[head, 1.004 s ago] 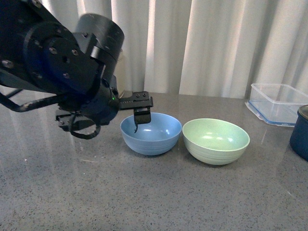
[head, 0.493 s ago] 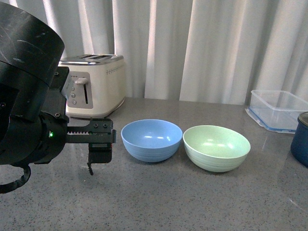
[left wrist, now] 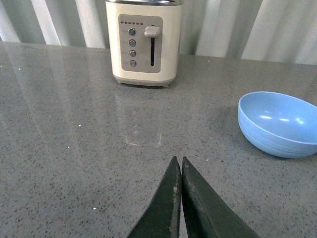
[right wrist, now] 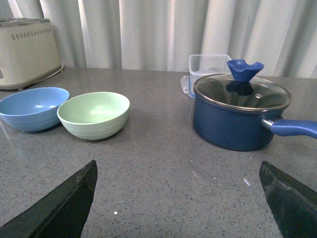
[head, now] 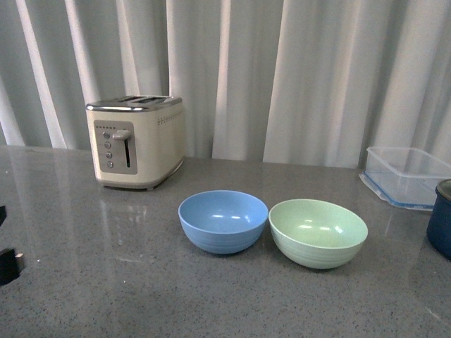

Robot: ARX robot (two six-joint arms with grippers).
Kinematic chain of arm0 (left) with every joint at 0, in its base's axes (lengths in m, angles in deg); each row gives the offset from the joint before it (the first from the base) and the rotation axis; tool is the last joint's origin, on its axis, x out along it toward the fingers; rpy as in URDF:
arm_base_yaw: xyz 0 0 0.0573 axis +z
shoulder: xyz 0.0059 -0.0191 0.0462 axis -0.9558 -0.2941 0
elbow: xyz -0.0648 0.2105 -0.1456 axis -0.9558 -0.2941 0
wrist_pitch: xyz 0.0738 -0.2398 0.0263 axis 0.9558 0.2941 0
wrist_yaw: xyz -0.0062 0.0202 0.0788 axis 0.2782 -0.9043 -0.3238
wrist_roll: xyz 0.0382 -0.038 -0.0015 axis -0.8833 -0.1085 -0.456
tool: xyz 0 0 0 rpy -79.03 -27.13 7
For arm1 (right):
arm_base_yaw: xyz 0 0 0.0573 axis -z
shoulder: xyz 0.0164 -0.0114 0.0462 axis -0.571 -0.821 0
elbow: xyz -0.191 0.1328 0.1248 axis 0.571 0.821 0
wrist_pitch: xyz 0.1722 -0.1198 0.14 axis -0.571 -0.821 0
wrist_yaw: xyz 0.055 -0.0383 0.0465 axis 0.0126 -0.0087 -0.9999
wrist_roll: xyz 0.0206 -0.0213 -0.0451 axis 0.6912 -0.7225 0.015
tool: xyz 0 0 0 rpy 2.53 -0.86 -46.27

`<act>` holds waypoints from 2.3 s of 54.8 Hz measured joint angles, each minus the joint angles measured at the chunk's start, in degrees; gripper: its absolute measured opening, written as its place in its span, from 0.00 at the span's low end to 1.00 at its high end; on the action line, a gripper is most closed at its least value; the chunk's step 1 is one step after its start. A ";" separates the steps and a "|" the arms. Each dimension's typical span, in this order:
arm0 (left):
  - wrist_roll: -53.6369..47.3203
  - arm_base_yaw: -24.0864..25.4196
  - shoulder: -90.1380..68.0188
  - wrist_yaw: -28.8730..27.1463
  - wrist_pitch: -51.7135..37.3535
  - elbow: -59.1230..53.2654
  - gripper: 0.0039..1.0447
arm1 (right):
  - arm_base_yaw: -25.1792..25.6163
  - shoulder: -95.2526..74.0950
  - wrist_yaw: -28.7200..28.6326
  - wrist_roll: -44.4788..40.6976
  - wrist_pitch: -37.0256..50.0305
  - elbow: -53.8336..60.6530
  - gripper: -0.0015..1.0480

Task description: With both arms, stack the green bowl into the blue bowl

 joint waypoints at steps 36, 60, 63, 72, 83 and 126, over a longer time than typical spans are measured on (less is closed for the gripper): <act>-0.26 8.87 24.94 8.55 11.43 -13.55 0.03 | 0.00 0.00 0.00 0.00 0.00 0.02 0.90; -0.26 8.90 42.38 8.63 26.53 -14.43 0.03 | 0.00 0.00 0.00 0.00 0.00 0.02 0.90; -0.26 8.90 44.26 8.61 28.26 -14.43 0.03 | 0.00 0.00 -0.02 0.00 0.00 0.00 0.90; -0.26 8.90 49.29 8.61 32.92 -14.45 0.03 | 0.00 0.00 0.00 0.00 0.00 0.00 0.90; -0.26 8.90 54.64 8.61 38.12 -14.45 0.03 | 0.00 0.00 0.00 0.00 0.00 0.00 0.90; -0.28 8.90 75.34 8.63 58.93 -14.45 0.03 | 0.00 0.00 0.00 0.00 0.00 0.02 0.90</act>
